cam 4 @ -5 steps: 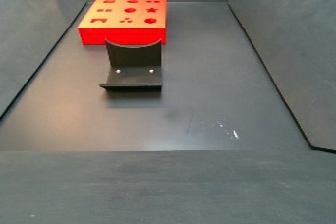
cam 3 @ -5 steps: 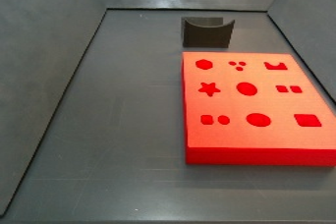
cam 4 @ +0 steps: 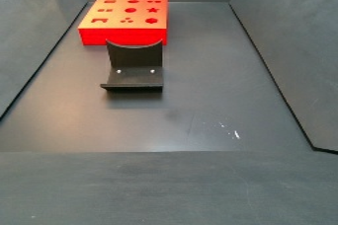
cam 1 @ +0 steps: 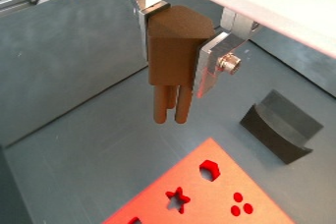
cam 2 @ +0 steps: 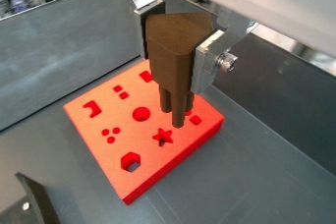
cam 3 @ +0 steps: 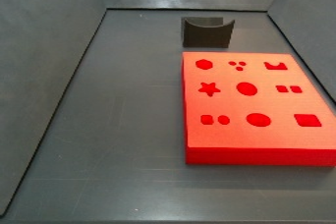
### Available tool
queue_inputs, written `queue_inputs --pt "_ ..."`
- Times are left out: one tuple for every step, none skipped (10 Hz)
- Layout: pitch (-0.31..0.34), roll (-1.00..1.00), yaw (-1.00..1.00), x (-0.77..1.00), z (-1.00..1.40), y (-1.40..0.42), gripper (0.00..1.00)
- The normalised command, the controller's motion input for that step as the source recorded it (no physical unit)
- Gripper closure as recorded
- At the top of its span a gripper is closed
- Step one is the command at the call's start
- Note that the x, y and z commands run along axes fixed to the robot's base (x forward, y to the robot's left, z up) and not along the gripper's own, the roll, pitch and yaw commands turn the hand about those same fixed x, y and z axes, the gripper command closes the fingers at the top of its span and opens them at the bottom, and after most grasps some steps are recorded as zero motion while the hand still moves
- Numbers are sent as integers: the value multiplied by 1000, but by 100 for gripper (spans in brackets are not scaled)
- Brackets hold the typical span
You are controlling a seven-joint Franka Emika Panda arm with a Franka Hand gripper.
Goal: Insert the 3 prong object.
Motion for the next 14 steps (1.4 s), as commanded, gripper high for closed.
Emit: queue_inputs --pt "89 167 106 1000 -129 -74 100" --pt "57 203 -89 969 -157 -14 100" --pt "0 200 -263 883 -240 0 100" --pt "0 173 -246 929 -331 0 100" --pt "77 0 -60 1000 -637 226 100" --pt "113 0 0 1000 -780 223 100" --pt "113 -26 0 1000 -811 243 100" --pt "57 -63 0 1000 -737 183 100" --pt "0 -70 -63 1000 -351 97 100" --pt "76 0 -60 1000 40 137 100" --pt "43 0 -11 1000 226 66 100" --pt "49 23 0 1000 160 69 100" --pt "34 66 0 1000 23 37 100" --pt "19 81 0 1000 0 29 100"
